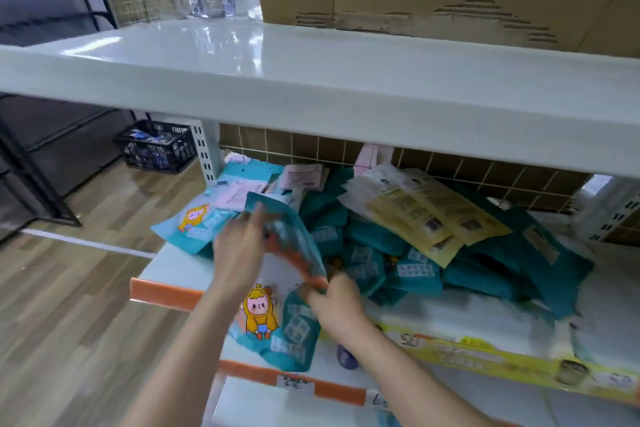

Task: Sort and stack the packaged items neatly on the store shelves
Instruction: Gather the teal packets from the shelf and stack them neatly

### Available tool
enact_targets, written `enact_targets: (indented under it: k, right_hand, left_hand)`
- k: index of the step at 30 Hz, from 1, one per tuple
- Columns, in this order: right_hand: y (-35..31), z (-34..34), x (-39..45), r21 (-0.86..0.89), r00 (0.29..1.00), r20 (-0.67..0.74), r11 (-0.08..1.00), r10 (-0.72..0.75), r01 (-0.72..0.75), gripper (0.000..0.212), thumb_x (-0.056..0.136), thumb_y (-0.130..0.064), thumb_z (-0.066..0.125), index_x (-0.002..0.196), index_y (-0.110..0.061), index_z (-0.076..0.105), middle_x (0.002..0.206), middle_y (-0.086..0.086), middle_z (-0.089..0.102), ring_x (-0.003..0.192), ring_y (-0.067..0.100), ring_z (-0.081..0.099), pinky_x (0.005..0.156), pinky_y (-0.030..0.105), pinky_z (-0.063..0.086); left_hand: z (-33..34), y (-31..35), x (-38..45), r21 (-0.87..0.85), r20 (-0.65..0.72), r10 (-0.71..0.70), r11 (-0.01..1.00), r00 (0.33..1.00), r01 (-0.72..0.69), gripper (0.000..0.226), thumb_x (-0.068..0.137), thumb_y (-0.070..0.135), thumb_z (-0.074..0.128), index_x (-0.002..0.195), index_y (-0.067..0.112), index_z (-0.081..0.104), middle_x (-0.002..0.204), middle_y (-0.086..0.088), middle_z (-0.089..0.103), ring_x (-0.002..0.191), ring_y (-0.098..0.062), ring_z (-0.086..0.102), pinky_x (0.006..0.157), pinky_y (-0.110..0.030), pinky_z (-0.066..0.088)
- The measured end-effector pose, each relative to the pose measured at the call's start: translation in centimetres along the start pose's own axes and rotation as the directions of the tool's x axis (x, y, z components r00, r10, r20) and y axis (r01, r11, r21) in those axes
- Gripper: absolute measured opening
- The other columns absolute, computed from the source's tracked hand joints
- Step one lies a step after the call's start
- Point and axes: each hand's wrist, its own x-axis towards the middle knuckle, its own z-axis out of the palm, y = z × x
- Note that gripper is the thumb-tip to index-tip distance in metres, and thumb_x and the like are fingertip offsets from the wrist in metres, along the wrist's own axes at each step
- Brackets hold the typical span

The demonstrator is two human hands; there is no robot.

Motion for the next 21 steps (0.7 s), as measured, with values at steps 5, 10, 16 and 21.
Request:
enact_targets:
  k: [5,10,16,21]
  right_hand:
    - [-1.8,-0.2,0.0,0.114,0.997,-0.064,0.993,0.04,-0.032,0.025,0.082,-0.019,0.07,0.06,-0.018,0.059,0.053,-0.011,0.055,0.049,0.003,0.049,0.051,0.019,0.037]
    - [-3.2,-2.5,1.0,0.243,0.965,-0.252,0.97,0.076,-0.013,0.007,0.083,-0.018,0.071,0.081,-0.017,0.064,0.079,0.0,0.07,0.073,0.015,0.067,0.062,0.024,0.049]
    - [-4.1,-5.0,2.3,0.333,0.921,-0.379,0.942,0.094,0.041,0.012,0.089,-0.018,0.065,0.083,-0.009,0.061,0.077,0.01,0.063,0.07,0.017,0.059,0.062,0.027,0.043]
    - [-3.6,-6.0,3.4,0.43,0.882,-0.436,0.902,0.179,0.03,0.006,0.088,-0.023,0.066,0.083,-0.023,0.063,0.089,-0.001,0.07,0.088,0.021,0.066,0.082,0.038,0.051]
  left_hand:
    - [-2.0,-5.3,9.8,0.491,0.055,-0.153,0.865,0.987,0.107,0.057,0.094,0.058,0.036,0.148,0.042,0.024,0.16,-0.004,0.013,0.144,-0.036,0.011,0.115,-0.048,0.011]
    - [-2.5,-9.1,13.6,0.486,0.328,-0.208,0.874,0.922,0.024,0.092,0.062,0.091,0.03,0.143,0.046,0.028,0.156,-0.006,0.023,0.139,-0.037,0.027,0.113,-0.049,0.022]
    - [-3.5,-9.2,13.5,0.541,0.377,-0.134,0.835,0.916,-0.1,0.113,0.046,0.092,0.021,0.148,0.042,0.02,0.154,0.0,0.029,0.14,-0.024,0.027,0.111,-0.04,0.019]
    - [-2.8,-8.6,13.1,0.636,0.305,-0.005,0.745,0.952,-0.2,0.081,0.08,0.072,0.04,0.15,0.037,0.02,0.146,-0.009,0.041,0.126,-0.034,0.043,0.101,-0.036,0.034]
